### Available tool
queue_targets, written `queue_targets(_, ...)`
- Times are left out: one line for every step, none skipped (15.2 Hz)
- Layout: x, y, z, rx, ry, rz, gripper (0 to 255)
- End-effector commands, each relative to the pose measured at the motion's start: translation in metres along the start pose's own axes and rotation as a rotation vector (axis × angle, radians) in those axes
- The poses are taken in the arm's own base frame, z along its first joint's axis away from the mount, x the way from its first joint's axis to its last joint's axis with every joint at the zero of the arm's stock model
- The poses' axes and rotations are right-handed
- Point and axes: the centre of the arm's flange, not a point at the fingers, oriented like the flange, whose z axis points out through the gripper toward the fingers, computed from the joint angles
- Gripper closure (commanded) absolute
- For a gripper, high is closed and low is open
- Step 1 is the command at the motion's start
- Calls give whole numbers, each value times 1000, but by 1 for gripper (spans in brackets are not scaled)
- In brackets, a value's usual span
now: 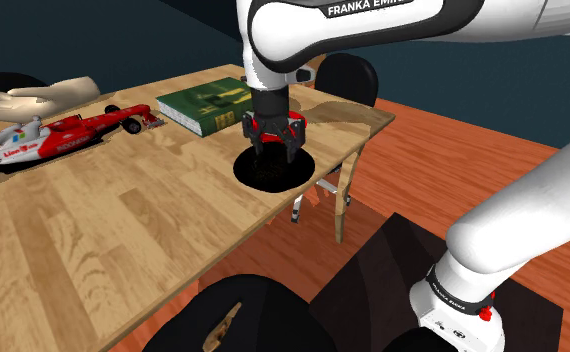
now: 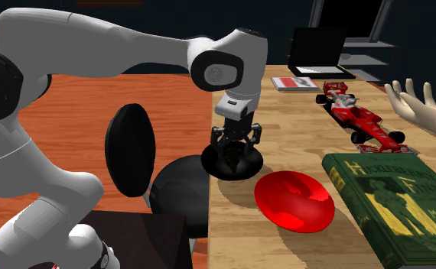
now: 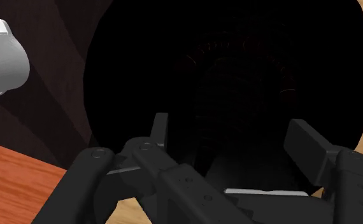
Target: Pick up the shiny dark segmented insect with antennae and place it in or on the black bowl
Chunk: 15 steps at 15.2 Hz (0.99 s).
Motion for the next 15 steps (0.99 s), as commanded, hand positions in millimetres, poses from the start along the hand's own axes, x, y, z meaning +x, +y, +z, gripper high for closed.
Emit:
queue_targets(0, 0, 0, 0, 0, 0, 0)
queue_targets(0, 0, 0, 0, 0, 0, 0)
queue_targets(0, 0, 0, 0, 0, 0, 0)
queue_targets(0, 0, 0, 0, 0, 0, 0)
queue_targets(0, 0, -13, 0, 0, 0, 0)
queue_targets(0, 0, -26, 0, 0, 0, 0)
queue_targets(0, 0, -40, 0, 0, 0, 0)
queue_targets(0, 0, -50, 0, 0, 0, 0)
queue_targets(0, 0, -50, 0, 0, 0, 0)
queue_targets(0, 0, -50, 0, 0, 0, 0)
queue_targets(0, 0, -50, 0, 0, 0, 0)
queue_targets(0, 0, -50, 0, 0, 0, 0)
queue_targets(0, 0, -50, 0, 0, 0, 0)
queue_targets(0, 0, -50, 0, 0, 0, 0)
queue_targets(0, 0, -50, 0, 0, 0, 0)
